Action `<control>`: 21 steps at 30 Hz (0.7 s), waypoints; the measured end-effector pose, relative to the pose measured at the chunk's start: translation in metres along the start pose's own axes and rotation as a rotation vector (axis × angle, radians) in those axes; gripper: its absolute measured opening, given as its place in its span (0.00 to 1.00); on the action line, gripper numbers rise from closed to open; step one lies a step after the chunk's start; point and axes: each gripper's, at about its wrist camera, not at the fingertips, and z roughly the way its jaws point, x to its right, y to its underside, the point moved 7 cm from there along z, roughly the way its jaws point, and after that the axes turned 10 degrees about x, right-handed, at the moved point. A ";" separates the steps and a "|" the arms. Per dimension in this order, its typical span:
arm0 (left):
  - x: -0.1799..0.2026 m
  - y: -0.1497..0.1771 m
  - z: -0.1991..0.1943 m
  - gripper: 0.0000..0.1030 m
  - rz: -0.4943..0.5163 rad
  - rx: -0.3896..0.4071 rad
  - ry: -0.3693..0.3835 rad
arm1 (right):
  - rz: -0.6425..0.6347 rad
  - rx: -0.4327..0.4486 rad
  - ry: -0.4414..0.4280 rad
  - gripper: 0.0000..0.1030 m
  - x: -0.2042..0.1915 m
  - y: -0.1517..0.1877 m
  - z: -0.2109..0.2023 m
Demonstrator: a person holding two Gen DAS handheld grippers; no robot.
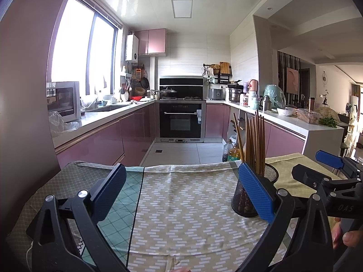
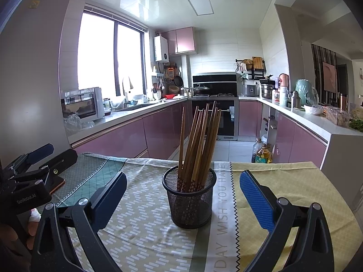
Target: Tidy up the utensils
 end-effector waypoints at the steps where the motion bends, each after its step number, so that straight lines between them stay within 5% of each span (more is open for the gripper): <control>1: 0.000 0.000 0.000 0.95 0.000 0.000 0.000 | 0.001 0.000 -0.001 0.94 0.000 0.000 0.000; 21: -0.001 -0.001 -0.002 0.95 0.000 -0.001 0.002 | 0.005 -0.003 0.002 0.94 -0.001 0.001 0.000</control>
